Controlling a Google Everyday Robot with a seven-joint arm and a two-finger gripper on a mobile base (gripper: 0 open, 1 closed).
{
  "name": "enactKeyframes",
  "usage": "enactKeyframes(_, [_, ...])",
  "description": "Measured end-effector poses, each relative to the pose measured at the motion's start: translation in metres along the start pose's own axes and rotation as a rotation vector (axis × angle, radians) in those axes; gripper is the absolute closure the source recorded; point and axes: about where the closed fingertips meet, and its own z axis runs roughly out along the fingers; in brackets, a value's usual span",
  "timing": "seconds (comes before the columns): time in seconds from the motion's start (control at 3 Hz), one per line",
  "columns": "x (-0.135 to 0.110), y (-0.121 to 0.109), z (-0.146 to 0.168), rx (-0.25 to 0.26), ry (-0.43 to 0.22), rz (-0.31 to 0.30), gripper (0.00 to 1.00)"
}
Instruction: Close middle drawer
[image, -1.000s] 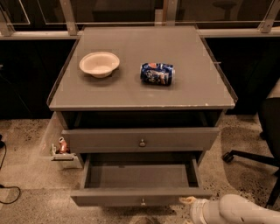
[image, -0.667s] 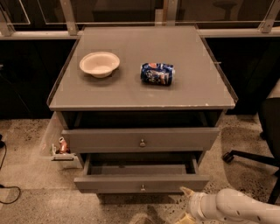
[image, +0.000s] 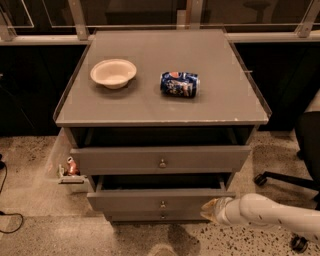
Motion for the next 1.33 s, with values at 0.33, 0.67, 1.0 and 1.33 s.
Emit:
enactKeyframes(0.33, [-0.009,-0.057,0.003,0.076,0.012,-0.041,0.76])
enactKeyframes(0.67, [-0.009,-0.056,0.003,0.076,0.012,-0.041,0.57])
enactKeyframes(1.0, [-0.009,-0.056,0.003,0.076,0.012,-0.041,0.34])
enactKeyframes(1.33, [-0.012,-0.045,-0.001,0.057,0.004,-0.046,0.11])
